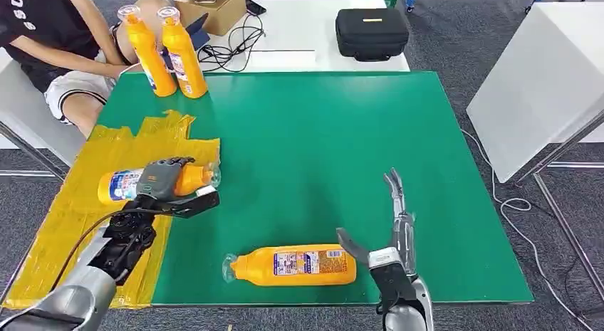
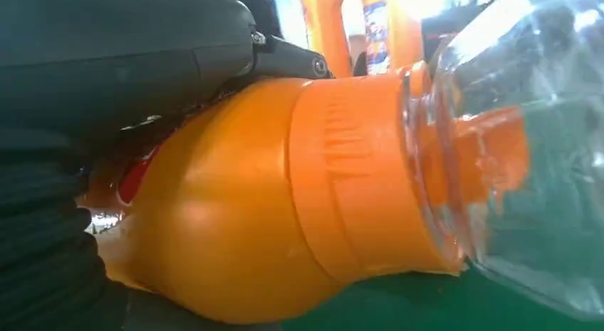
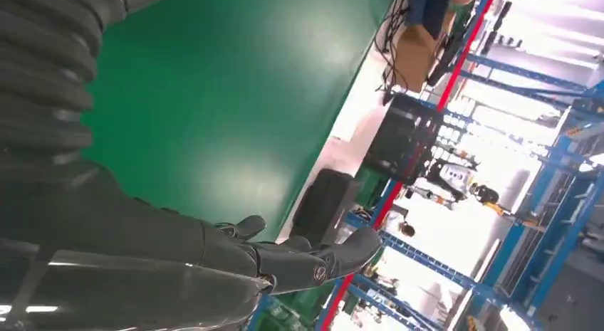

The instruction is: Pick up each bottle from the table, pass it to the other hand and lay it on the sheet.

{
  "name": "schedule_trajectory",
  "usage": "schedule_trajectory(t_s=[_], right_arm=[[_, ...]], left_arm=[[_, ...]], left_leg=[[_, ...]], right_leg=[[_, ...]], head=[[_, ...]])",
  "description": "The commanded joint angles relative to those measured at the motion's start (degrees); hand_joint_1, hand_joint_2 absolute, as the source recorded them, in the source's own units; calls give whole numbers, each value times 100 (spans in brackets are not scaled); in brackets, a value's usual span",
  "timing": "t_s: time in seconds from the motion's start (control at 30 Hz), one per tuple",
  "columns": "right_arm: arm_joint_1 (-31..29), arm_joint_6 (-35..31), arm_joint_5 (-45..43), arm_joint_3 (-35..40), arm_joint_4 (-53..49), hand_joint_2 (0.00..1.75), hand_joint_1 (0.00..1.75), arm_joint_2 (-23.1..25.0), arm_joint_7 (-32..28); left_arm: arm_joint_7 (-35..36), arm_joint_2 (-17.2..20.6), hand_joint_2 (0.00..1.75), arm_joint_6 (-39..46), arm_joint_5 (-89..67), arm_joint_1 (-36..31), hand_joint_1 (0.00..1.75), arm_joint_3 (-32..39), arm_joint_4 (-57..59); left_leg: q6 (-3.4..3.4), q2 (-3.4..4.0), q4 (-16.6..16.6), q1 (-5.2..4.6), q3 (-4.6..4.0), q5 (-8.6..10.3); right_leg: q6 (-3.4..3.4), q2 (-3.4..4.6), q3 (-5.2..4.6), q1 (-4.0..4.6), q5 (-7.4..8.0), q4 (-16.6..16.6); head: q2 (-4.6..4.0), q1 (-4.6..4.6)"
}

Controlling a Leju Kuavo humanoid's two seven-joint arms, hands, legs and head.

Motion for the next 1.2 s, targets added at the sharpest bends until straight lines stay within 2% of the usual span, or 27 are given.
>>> schedule_trajectory(t_s=[0.03, 0.13, 0.17, 0.37, 0.43, 0.47, 0.63, 0.73, 0.83, 0.87, 0.97, 1.1, 1.13, 1.2], right_arm=[[-117, -84, -3, -103, 430, 175, 0, -41, -34], [-124, -129, -13, -26, 368, 175, 0, -120, 40], [-124, -129, -13, -26, 368, 175, 0, -120, 40], [-142, -128, -15, -35, 372, 175, 0, -127, 44], [-191, -127, -27, -34, 405, 175, 0, -124, 60], [-224, -103, -35, -23, 422, 175, 0, -127, 89], [-146, -126, -28, -59, 377, 175, 0, -130, 84], [31, -113, 25, -92, 285, 175, 0, -98, 83], [122, -12, 95, -118, 185, 175, 0, -71, 85], [152, 21, 139, -96, 142, 175, 0, -94, 86], [237, -61, 196, -31, 107, 175, 0, -169, 112], [266, -92, 193, -27, 93, 175, 0, -181, 119], [292, -149, 182, -7, 84, 175, 0, -188, 129], [331, -138, 156, -5, 98, 175, 0, -128, 166]], left_arm=[[17, -331, 175, 5, -44, -489, 0, 127, 1193], [119, -332, 175, -751, -209, -524, 0, -52, 1384], [119, -332, 175, -751, -209, -524, 0, -52, 1384], [115, -321, 175, -766, -207, -539, 0, -48, 1383], [205, -323, 175, -1057, -294, -603, 0, -148, 1481], [233, -323, 0, -1220, -336, -643, 0, -197, 1568], [149, -404, 0, -1438, -269, -638, 0, -198, 1678], [-343, -461, 0, -1379, 71, -405, 0, -93, 1331], [-1259, -555, 0, -1444, 1051, 49, 0, 41, 367], [-1812, -548, 0, -1724, 1716, 360, 0, 55, -361], [-2469, -441, 0, -2551, 2932, 1039, 0, -55, -2079], [-2455, -426, 0, -2743, 3099, 1064, 0, -65, -2247], [-2997, -377, 0, -3094, 3655, 1110, 0, -109, -2439], [-2997, -142, 0, -3413, 4778, 1362, 0, -423, -3235]], left_leg=[[-3, -3, -5, 3, 16, -7], [-8, -4, -2, 8, 42, -21], [-4, -3, -5, 0, 13, -5], [-5, 3, -7, 0, 23, -6], [-5, 3, -6, 2, 23, -5], [-6, 3, -5, 5, 32, -8], [-8, 0, -7, 7, 52, -15], [-6, -6, -11, 4, 50, -9], [-6, -5, -16, 2, 59, -9], [-7, -6, -14, 4, 65, -13], [-6, 7, -6, 0, 55, -12], [-5, -4, 3, 2, 42, -14], [-7, -2, 8, 7, 51, -25], [-6, 8, -1, 1, 29, -10]], right_leg=[[3, -9, 20, 3, -6, -9], [7, -17, 50, 9, -18, -13], [4, -11, 14, 2, -6, -7], [5, -4, 25, 3, -3, -8], [4, -3, 24, 5, -2, -9], [6, -7, 36, 8, -4, -12], [10, -13, 63, 10, -10, -19], [7, -14, 59, 5, -7, -17], [7, -12, 65, -1, -7, -21], [10, -17, 75, 0, -9, -24], [8, -2, 59, -4, -6, -11], [6, -11, 48, -2, -10, -6], [10, -15, 61, 3, -18, -7], [4, 2, 30, -3, -5, -5]], head=[[0, 2], [0, -2], [0, 0], [0, 2], [0, 0], [0, 0], [0, -2], [0, 0], [0, -2], [0, 0], [0, 0], [0, 0], [0, 2], [0, 2]])
